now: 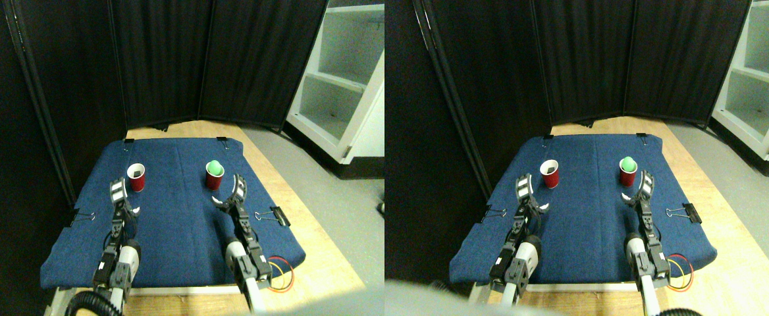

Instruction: Pour (bimanual)

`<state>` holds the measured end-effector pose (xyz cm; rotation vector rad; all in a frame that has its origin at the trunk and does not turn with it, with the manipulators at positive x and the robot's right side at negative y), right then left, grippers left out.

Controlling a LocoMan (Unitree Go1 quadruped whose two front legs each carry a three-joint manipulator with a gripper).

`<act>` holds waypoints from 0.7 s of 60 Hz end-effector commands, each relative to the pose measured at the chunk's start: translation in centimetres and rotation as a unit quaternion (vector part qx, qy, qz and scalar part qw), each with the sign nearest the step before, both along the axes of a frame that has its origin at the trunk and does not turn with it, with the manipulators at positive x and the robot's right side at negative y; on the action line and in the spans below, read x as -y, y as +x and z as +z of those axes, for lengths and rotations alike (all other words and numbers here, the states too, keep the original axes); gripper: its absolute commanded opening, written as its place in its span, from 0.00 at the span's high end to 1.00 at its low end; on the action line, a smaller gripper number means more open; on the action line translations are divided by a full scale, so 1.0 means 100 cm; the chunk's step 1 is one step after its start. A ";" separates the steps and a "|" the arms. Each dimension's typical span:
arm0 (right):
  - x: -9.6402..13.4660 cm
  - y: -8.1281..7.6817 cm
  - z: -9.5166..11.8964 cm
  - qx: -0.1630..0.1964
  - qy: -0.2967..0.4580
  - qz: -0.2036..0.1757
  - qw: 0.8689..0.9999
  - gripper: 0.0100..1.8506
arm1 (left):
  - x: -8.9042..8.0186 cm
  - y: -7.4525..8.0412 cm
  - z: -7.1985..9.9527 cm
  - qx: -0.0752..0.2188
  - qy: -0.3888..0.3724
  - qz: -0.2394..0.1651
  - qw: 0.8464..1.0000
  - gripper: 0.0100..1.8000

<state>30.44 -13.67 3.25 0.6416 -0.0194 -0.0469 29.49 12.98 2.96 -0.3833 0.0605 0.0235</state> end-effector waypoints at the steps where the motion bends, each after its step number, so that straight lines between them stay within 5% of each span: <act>1: -0.006 0.004 0.000 0.006 0.017 0.001 1.000 0.53 | 0.005 0.006 0.010 0.019 -0.041 0.002 0.999 0.50; 10: -0.007 0.006 -0.005 0.010 0.058 -0.013 0.998 0.52 | 0.005 0.012 0.009 0.024 -0.120 0.038 0.992 0.54; 20: -0.006 0.010 -0.013 0.020 0.115 -0.029 0.993 0.52 | 0.000 0.026 -0.013 0.032 -0.214 0.090 0.972 0.54; 37: 0.005 0.025 -0.027 0.015 0.312 -0.063 0.948 0.51 | -0.008 0.037 -0.036 0.018 -0.287 0.127 0.949 0.52; 38: 0.007 0.027 -0.029 0.011 0.345 -0.066 0.936 0.52 | -0.009 0.037 -0.037 0.014 -0.295 0.126 0.947 0.51; 42: 0.010 0.029 -0.030 0.000 0.382 -0.068 0.922 0.54 | -0.010 0.037 -0.040 0.008 -0.304 0.126 0.944 0.48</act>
